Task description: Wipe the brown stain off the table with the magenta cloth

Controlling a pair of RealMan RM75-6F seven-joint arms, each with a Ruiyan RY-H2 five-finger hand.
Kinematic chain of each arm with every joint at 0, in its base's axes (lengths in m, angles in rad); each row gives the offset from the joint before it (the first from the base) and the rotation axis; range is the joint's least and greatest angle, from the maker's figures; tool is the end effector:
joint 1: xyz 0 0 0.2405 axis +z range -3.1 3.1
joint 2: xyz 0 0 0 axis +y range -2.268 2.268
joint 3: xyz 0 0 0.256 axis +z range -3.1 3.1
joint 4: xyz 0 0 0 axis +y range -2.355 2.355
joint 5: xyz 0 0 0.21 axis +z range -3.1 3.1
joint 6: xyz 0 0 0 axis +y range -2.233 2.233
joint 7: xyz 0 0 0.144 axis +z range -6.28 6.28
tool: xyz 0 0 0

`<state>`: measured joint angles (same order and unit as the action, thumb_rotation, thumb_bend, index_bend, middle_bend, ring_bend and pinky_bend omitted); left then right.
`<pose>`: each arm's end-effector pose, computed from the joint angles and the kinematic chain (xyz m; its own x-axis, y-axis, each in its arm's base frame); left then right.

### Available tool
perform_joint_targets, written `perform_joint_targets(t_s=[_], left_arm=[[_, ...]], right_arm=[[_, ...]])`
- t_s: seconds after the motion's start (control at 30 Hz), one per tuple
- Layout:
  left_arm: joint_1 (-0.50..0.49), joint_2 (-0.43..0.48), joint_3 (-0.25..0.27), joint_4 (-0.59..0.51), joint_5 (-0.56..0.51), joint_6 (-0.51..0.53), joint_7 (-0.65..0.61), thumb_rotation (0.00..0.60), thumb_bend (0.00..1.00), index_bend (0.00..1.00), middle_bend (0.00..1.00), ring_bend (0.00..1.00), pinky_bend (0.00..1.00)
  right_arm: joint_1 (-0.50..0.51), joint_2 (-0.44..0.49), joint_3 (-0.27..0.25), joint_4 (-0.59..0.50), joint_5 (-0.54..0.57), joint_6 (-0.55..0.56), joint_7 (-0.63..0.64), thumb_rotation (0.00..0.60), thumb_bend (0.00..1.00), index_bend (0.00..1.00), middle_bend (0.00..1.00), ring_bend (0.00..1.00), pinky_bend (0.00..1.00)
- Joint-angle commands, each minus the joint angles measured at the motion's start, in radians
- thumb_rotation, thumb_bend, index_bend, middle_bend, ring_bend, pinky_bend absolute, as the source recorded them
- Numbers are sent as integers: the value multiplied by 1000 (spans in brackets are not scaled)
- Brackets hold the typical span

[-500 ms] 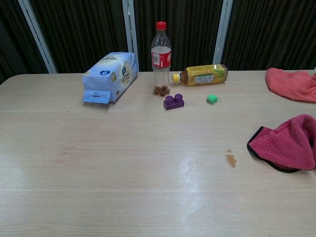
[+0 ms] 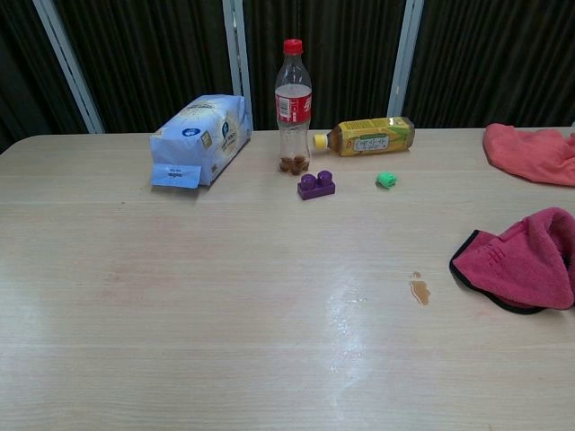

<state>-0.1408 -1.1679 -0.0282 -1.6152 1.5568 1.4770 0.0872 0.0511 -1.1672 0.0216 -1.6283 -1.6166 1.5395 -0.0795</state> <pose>-0.2901 0.1922 0.1361 0.4343 0.0055 0.9008 0.8946 -0.1197 -0.4306 -0.2928 -0.1635 0.1399 0.4139 0.0152 0.9102 -0.9057 -0.0940 0.4134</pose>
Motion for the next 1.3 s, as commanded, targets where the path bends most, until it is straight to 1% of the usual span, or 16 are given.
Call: perform_joint_targets(t_s=[0.03,0.2,0.3,0.47,0.63,0.8,0.97,1.17,1.3], left_arm=[[0,0,0,-1,0,0,-2,600,0,0,0,0,0],[-2,1,-2,-3,-3,-2,-3,600,0,0,0,0,0],[-2,1,-2,-2,-2,-2,-4,600,0,0,0,0,0],[-1,3,-2,-3,0,1,-9,600,0,0,0,0,0],[-2,5,1,-2,2,-1,-16,600,0,0,0,0,0],[-3,5,0,-3,-1,-5,-18,600,0,0,0,0,0],[-6,4,-1,-2,-6,-13,-20,600,0,0,0,0,0],[-13,4,-3,-1,-17,-29,-26,600,0,0,0,0,0],[-17,5,-5,-2,-27,-41,-29,600,0,0,0,0,0]], right_arm=[[11,1,-4,-34,21,-39,-15,600,56,0,0,0,86],[54,-4,2,-114,98,-158,-74,600,20,0,0,0,86],[92,-30,23,-156,171,-232,-149,600,4,0,0,0,86],[131,-94,45,-160,249,-286,-243,600,0,0,0,0,86],[179,-221,74,-94,379,-343,-356,600,0,0,0,0,85],[210,-286,97,-33,449,-358,-410,600,0,0,0,0,86],[245,-335,132,26,514,-374,-433,600,0,0,0,0,86],[290,-372,177,90,580,-395,-443,600,0,0,0,0,85],[317,-385,190,128,634,-422,-466,600,0,0,0,0,86]])
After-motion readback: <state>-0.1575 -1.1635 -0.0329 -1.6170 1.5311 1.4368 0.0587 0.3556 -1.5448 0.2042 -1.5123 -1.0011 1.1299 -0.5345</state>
